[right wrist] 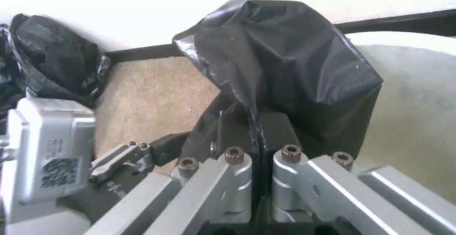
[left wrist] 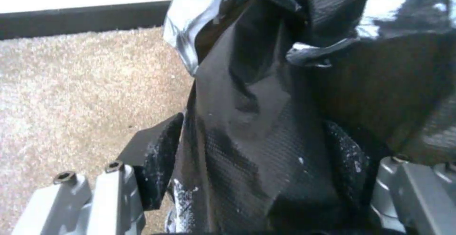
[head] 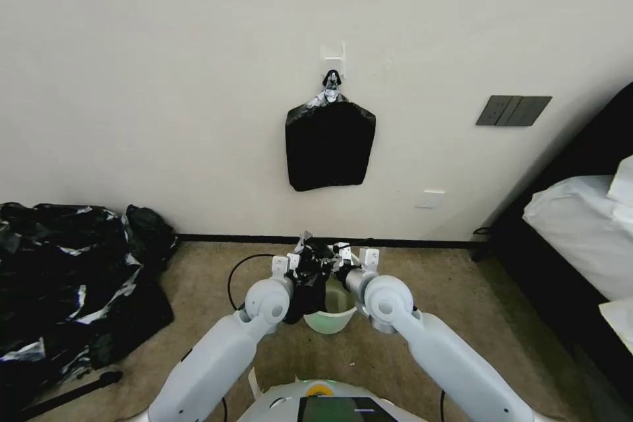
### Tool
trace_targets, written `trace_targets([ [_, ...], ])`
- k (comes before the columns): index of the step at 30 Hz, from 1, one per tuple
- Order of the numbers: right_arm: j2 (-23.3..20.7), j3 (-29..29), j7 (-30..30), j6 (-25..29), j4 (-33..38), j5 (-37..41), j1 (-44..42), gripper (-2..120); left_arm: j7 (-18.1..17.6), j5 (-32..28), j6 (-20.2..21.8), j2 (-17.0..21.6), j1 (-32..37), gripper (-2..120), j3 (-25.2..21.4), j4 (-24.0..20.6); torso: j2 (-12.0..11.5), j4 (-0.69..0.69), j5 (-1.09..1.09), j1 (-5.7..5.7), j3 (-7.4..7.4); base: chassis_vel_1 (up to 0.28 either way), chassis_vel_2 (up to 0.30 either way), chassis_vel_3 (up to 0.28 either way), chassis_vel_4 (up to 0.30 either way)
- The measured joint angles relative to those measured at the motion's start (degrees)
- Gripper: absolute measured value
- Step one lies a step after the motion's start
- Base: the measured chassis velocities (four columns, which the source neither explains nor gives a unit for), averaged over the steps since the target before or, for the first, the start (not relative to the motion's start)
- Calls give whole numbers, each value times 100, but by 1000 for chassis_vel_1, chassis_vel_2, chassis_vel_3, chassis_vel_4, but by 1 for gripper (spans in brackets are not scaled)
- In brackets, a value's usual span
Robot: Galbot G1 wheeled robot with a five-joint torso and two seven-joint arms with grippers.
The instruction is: Place a trash bag onto the trash bin.
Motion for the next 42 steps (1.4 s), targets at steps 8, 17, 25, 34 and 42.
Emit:
trace_targets([
  [8,-8,-8,-5,0,-29,-3,0,0,-71,-38,-5,-127,-22,91,59,106,0,0,0,0,0,0,0,0,0],
  [17,1,-2,-5,4,-40,-13,-22,0,-185,-60,-9,-193,-5,65,91,229,0,0,0,0,0,0,0,0,0],
  [25,-14,20,-3,14,-29,-19,-51,0,-388,-118,-16,-267,24,36,109,268,0,1,1,0,0,0,0,0,0],
  [34,-65,72,0,28,84,-85,-154,0,-627,-240,-20,-350,68,3,94,282,1,0,-1,0,0,0,0,0,0],
  [42,-154,190,0,100,293,-175,-375,0,-910,-259,-156,-430,201,2,49,252,1,-1,0,0,-1,0,0,0,0],
])
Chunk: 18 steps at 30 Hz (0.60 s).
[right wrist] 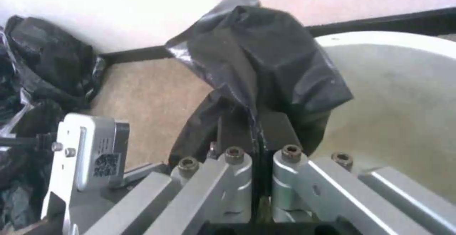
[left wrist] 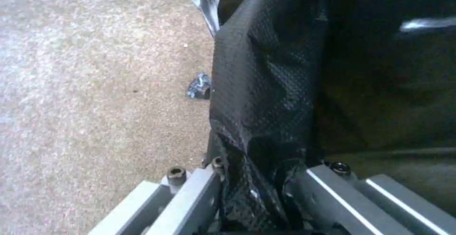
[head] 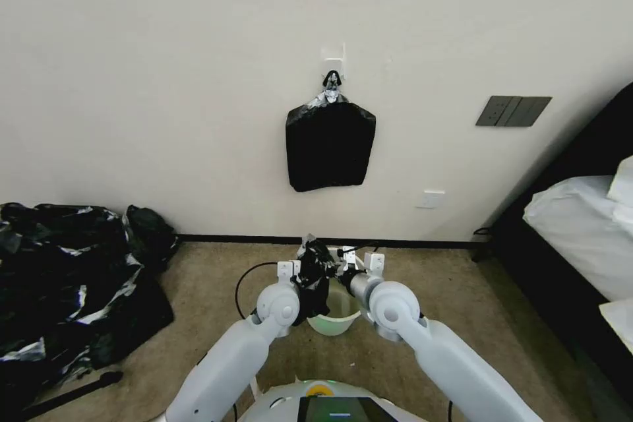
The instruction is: Place a trash bag onto the trash bin.
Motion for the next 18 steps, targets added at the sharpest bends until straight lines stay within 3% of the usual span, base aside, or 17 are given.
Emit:
trace_targets([
  [6,20,48,-6,194,138,-183,-76,0,-149,62,-388,-36,138,2,-86,-110,0,-1,-3,0,2,0,0,0,0],
  [8,23,82,-95,325,250,-327,-81,0,-151,259,-689,0,229,1,-195,-280,-1,0,0,1,2,0,0,0,0],
  [13,-30,172,-153,438,517,-460,1,0,87,461,-1286,141,425,1,-411,-711,-1,0,-2,1,2,0,0,0,0],
  [18,-100,327,-150,473,730,-566,3,0,272,518,-1512,307,569,1,-628,-1075,0,2,-2,1,2,0,0,0,0],
])
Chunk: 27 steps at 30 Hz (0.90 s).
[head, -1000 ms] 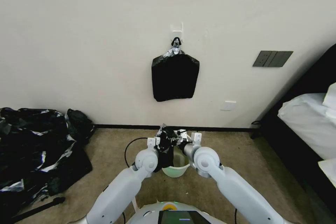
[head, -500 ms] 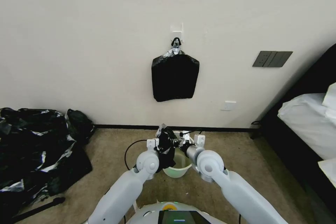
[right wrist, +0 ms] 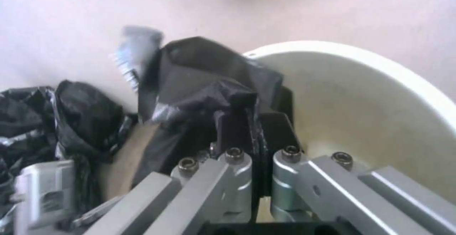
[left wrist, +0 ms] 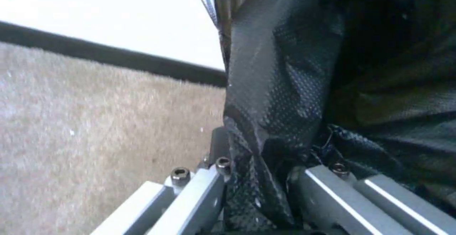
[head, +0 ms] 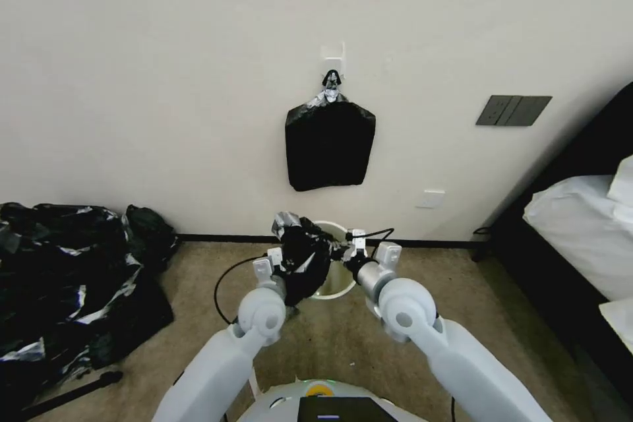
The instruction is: Place a trash bag onto the trash bin.
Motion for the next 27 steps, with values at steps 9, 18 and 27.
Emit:
trace_targets([
  [9,-53,612,26,-20,221,-80,-255,0,255,-13,-121,203,162,1,-322,-183,0,-1,2,0,0,0,0,0,0],
  [18,-190,1127,25,-152,229,51,-310,0,281,-48,-135,241,184,1,-381,-215,0,-1,2,0,0,0,0,0,0],
  [27,-251,1425,24,-359,102,162,-294,0,296,-112,-151,238,217,1,-426,-255,0,-1,2,0,-1,0,0,0,0],
])
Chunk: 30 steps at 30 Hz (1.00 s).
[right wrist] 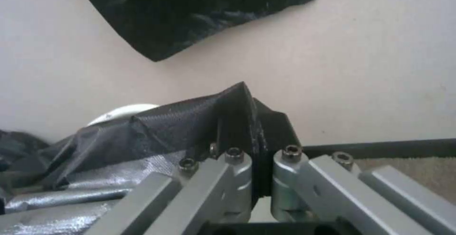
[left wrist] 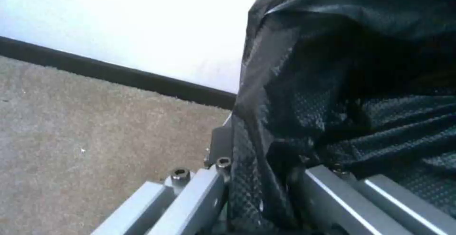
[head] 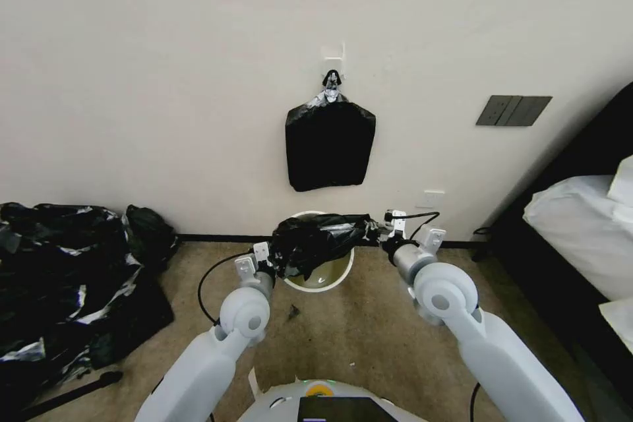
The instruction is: Place a trash bag onto the trash bin.
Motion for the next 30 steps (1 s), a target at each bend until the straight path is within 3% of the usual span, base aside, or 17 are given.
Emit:
trace_targets([
  [14,-379,-20,-222,-343,425,-162,-390,48,-38,-128,46,110,-148,1,-16,-63,0,0,0,-1,0,0,0,0,0],
  [25,-947,10,-882,-305,1236,-1283,-577,91,-264,-178,157,160,-385,1,-28,56,0,0,-1,-1,0,0,0,0,0],
  [30,-1159,-299,-1443,-223,1106,-1882,-187,99,-284,-186,176,229,-403,1,2,-9,0,1,0,-1,0,0,0,0,0],
])
